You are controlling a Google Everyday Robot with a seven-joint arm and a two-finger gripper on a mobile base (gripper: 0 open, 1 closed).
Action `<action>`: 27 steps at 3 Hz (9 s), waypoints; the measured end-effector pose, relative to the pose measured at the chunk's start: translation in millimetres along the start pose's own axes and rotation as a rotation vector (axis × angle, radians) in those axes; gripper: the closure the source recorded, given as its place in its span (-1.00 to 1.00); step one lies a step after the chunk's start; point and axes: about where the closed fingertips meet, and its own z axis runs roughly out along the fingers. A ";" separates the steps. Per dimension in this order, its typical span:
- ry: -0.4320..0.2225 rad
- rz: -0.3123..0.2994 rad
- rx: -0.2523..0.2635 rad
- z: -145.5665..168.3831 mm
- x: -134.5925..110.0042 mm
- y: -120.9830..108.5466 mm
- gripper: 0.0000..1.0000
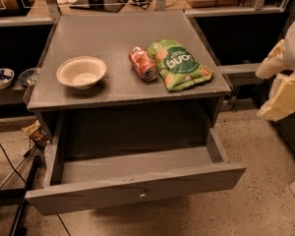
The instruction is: Close top drawer
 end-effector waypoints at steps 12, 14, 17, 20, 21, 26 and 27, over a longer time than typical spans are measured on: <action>0.024 0.061 -0.245 180.3 -26.5 133.0 1.00; 0.043 0.076 -0.225 207.7 -30.1 160.0 1.00; 0.041 0.098 -0.260 242.6 -42.9 177.4 1.00; 0.044 0.097 -0.298 296.0 -64.5 176.3 1.00; 0.044 0.097 -0.299 296.3 -64.5 176.5 0.62; 0.044 0.096 -0.299 296.3 -64.5 176.5 -0.93; 0.044 0.096 -0.299 296.3 -64.5 176.6 -0.47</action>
Offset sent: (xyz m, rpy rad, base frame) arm 0.0000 0.0000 0.0000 0.0000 0.0000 0.0000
